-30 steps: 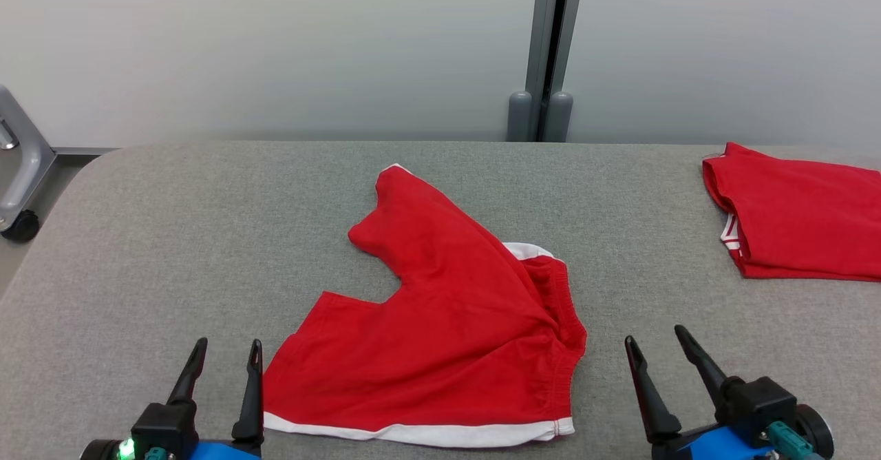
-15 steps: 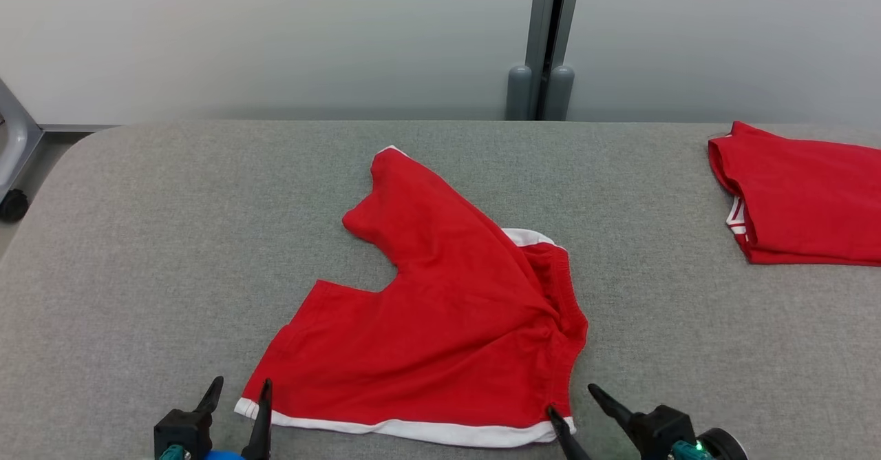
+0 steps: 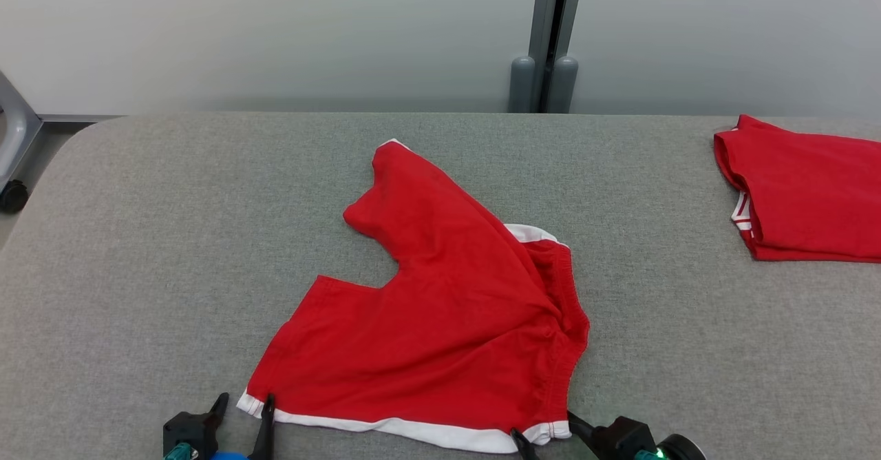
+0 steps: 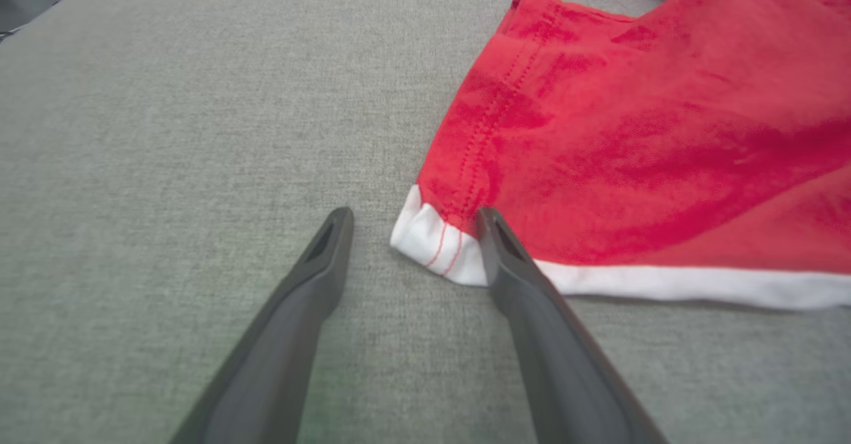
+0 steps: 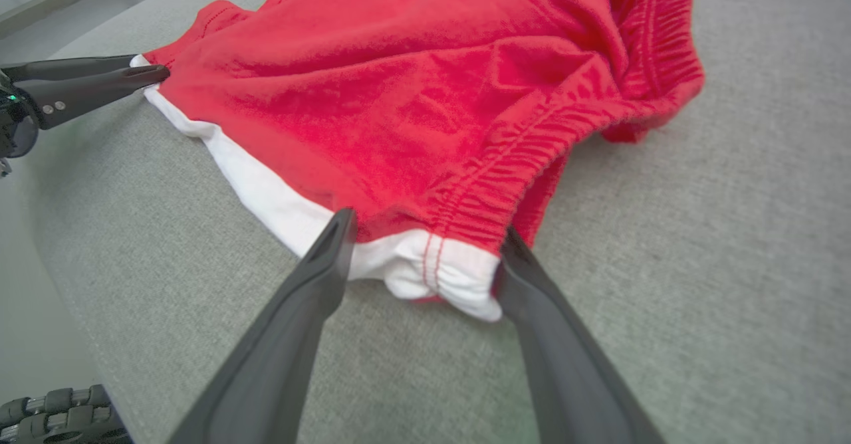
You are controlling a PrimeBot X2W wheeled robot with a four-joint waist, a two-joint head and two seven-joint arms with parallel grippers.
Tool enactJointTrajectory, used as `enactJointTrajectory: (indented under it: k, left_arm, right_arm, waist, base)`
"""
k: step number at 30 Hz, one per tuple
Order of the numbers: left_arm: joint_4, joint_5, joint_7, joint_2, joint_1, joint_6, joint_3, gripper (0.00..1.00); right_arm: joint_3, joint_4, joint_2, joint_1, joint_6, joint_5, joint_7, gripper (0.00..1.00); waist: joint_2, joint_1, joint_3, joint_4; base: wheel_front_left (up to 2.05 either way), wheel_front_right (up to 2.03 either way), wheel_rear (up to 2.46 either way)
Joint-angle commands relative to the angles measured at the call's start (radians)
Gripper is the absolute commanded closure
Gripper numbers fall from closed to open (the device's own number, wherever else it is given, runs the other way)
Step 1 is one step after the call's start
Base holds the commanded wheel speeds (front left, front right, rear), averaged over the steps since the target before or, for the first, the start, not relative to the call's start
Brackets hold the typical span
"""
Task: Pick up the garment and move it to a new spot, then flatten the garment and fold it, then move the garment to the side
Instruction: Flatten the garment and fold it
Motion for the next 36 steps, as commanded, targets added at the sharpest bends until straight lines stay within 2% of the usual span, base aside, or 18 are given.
enactJointTrajectory:
  k: [1, 5, 6, 7, 8, 9, 16, 25, 28, 35, 36]
  left_arm:
    - [0.008, -0.009, -0.001, -0.006, -0.018, -0.007, -0.003, 0.00]
    - [0.040, -0.023, 0.001, -0.020, -0.031, -0.008, -0.031, 0.00]
    - [0.043, -0.025, 0.001, -0.024, -0.034, -0.009, -0.037, 0.21]
    - [0.043, -0.029, 0.001, -0.026, -0.035, -0.009, -0.041, 0.60]
    - [0.044, -0.036, 0.001, -0.027, -0.035, -0.009, -0.049, 0.84]
    - [0.045, -0.042, 0.001, -0.026, -0.036, -0.009, -0.058, 1.00]
    - [-0.013, -0.070, -0.001, -0.003, -0.037, -0.007, -0.074, 1.00]
    - [-0.176, -0.060, -0.001, 0.005, -0.047, -0.007, -0.046, 1.00]
    - [-0.207, -0.069, -0.001, 0.009, -0.095, -0.007, -0.046, 1.00]
    - [-0.228, -0.063, 0.022, 0.059, -0.288, -0.007, -0.091, 1.00]
    - [-0.231, -0.069, 0.042, 0.082, -0.373, -0.007, -0.107, 1.00]
  right_arm:
    - [0.007, 0.007, -0.007, -0.017, 0.000, 0.006, -0.008, 0.00]
    - [0.029, 0.024, -0.008, -0.023, 0.000, 0.022, -0.015, 0.00]
    - [0.037, 0.029, -0.008, -0.025, 0.000, 0.026, -0.014, 0.33]
    - [0.041, 0.032, -0.009, -0.029, 0.000, 0.032, -0.016, 0.82]
    - [0.046, 0.033, -0.008, -0.032, 0.000, 0.033, -0.018, 0.95]
    - [0.050, 0.034, -0.008, -0.033, 0.000, 0.037, -0.020, 1.00]
    - [0.038, 0.003, -0.021, -0.039, 0.000, 0.051, -0.047, 1.00]
    - [-0.022, -0.126, -0.049, -0.057, 0.000, 0.051, -0.055, 1.00]
    - [-0.034, -0.168, -0.060, -0.094, 0.000, 0.048, -0.038, 1.00]
    - [-0.055, -0.221, -0.079, -0.257, 0.000, 0.038, -0.011, 1.00]
    - [-0.057, -0.225, -0.077, -0.342, 0.000, 0.036, -0.001, 1.00]
  waist:
    - [0.0000, -0.0001, 0.000, 0.000]
    - [0.0000, -0.0001, 0.000, -0.001]
    - [0.0000, -0.0001, -0.001, -0.001]
    - [0.0000, -0.0001, -0.002, -0.002]
    - [0.0000, -0.0001, -0.003, -0.002]
    - [0.0000, -0.0001, -0.004, -0.002]
    - [0.0000, -0.0001, -0.017, -0.002]
    - [0.0000, -0.0001, -0.018, -0.003]
    - [0.0000, -0.0001, -0.004, -0.007]
    - [0.0000, -0.0001, 0.063, -0.025]
    - [0.0000, -0.0001, 0.103, -0.036]
  base:
    - [0.00, 0.00, 0.00]
    - [0.00, 0.00, 0.00]
    - [0.00, 0.00, 0.00]
    - [0.00, 0.00, 0.00]
    - [0.00, 0.00, 0.00]
    - [0.00, 0.00, 0.00]
    - [0.00, 0.00, 0.00]
    - [0.00, 0.00, 0.00]
    - [0.00, 0.00, 0.00]
    - [0.00, 0.00, 0.00]
    - [0.00, 0.00, 0.00]
